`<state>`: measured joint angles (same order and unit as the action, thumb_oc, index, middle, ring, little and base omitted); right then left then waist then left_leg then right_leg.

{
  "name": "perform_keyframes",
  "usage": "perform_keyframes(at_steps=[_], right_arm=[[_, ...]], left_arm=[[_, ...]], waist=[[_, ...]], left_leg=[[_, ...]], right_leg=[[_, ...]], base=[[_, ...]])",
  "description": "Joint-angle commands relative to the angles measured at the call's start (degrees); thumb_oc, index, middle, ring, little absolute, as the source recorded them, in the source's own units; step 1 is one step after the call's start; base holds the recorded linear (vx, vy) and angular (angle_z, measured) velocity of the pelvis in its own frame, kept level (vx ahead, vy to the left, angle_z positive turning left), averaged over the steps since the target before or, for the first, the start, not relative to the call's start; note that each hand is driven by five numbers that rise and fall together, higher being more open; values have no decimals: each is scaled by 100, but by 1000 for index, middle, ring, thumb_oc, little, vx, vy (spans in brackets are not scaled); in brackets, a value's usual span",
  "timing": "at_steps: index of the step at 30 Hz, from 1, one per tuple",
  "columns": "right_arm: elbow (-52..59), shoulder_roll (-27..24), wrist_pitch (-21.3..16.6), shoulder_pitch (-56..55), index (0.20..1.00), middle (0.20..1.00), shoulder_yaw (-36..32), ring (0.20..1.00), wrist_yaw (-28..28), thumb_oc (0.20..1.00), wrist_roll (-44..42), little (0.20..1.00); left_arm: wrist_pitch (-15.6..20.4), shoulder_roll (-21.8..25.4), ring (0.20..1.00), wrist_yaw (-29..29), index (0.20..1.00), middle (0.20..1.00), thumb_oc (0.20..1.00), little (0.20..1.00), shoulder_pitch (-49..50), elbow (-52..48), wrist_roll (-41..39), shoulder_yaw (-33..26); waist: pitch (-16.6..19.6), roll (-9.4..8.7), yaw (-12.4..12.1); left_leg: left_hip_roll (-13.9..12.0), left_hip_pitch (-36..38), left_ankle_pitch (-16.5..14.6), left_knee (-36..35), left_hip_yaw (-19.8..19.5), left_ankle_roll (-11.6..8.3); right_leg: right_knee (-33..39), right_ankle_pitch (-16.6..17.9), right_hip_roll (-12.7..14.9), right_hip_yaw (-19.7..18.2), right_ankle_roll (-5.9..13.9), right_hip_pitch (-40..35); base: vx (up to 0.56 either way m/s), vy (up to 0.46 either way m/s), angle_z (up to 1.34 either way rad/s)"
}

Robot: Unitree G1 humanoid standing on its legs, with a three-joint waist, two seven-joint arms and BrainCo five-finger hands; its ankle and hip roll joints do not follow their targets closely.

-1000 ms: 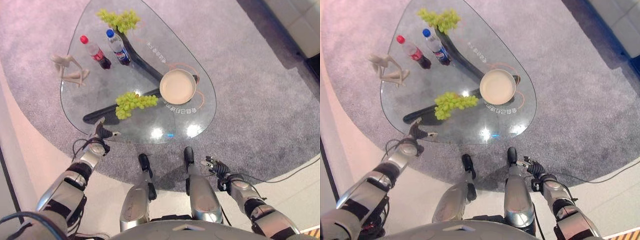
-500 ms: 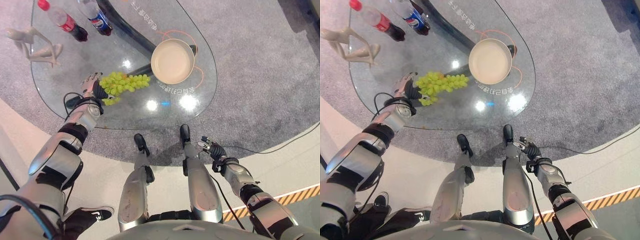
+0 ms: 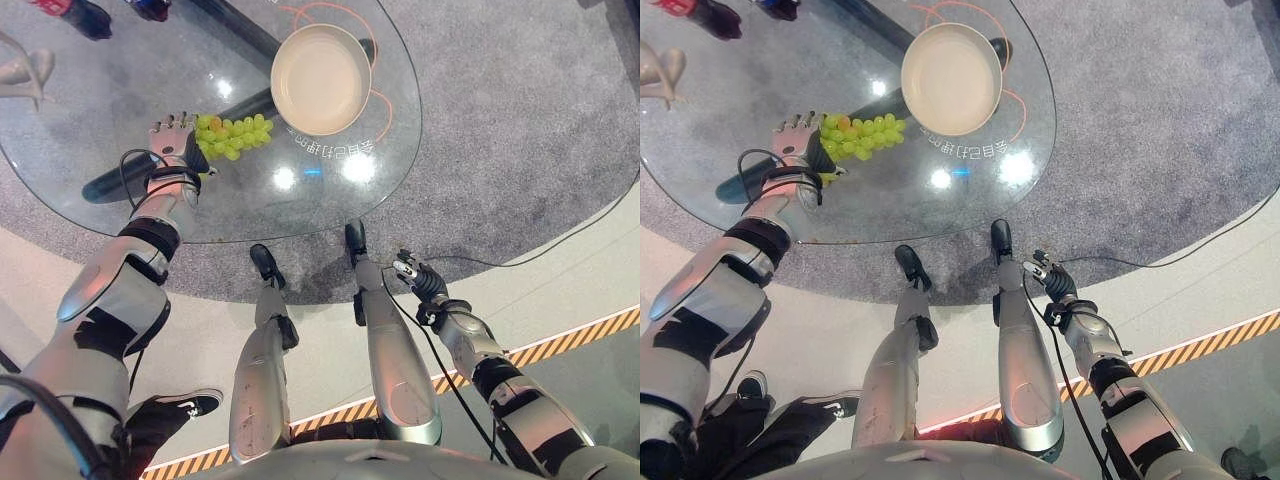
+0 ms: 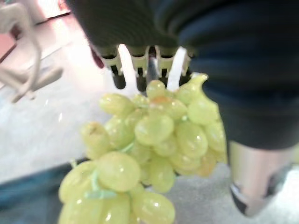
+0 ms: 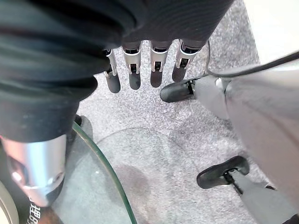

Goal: Pick up fruits into the plate

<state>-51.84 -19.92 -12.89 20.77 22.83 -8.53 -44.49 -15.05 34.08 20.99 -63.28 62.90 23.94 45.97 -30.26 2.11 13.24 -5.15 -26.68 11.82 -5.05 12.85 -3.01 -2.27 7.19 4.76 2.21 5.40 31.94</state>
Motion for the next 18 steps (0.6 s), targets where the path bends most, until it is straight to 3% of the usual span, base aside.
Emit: perform_keyframes(at_steps=[1, 16, 17, 18], right_arm=[[181, 204, -219, -53, 1000, 1000, 48, 1000, -13, 1000, -315, 1000], [323, 261, -318, -173, 1000, 1000, 14, 1000, -222, 1000, -773, 1000], [316, 270, -331, -177, 1000, 1000, 9, 1000, -266, 1000, -819, 1000], [327, 282, -340, -177, 1000, 1000, 16, 1000, -270, 1000, -836, 1000]], left_arm=[[-281, 14, 1000, 99, 1000, 1000, 1000, 1000, -431, 613, 423, 115], [-1291, -111, 1000, 512, 1000, 1000, 1000, 1000, -608, 980, 1381, 269], [-1386, -110, 576, 465, 576, 576, 576, 576, -643, 1038, 1609, 300], [-1361, -110, 445, 492, 445, 445, 445, 445, -640, 1065, 1712, 298]], waist=[[46, -456, -11], [46, -541, 93], [46, -552, 98], [46, -559, 101]], left_leg=[[117, -160, -532, 566, 61, -159], [82, -576, -552, 805, 31, -207], [76, -602, -552, 824, 28, -208], [73, -614, -556, 832, 25, -209]], right_leg=[[-580, -202, -420, 117, -125, 317], [-775, -212, -479, 55, -144, 710], [-803, -219, -488, 55, -148, 735], [-811, -219, -489, 54, -147, 747]], base=[[6, -42, -4], [6, -12, -2], [0, 0, 0], [9, -33, 3]])
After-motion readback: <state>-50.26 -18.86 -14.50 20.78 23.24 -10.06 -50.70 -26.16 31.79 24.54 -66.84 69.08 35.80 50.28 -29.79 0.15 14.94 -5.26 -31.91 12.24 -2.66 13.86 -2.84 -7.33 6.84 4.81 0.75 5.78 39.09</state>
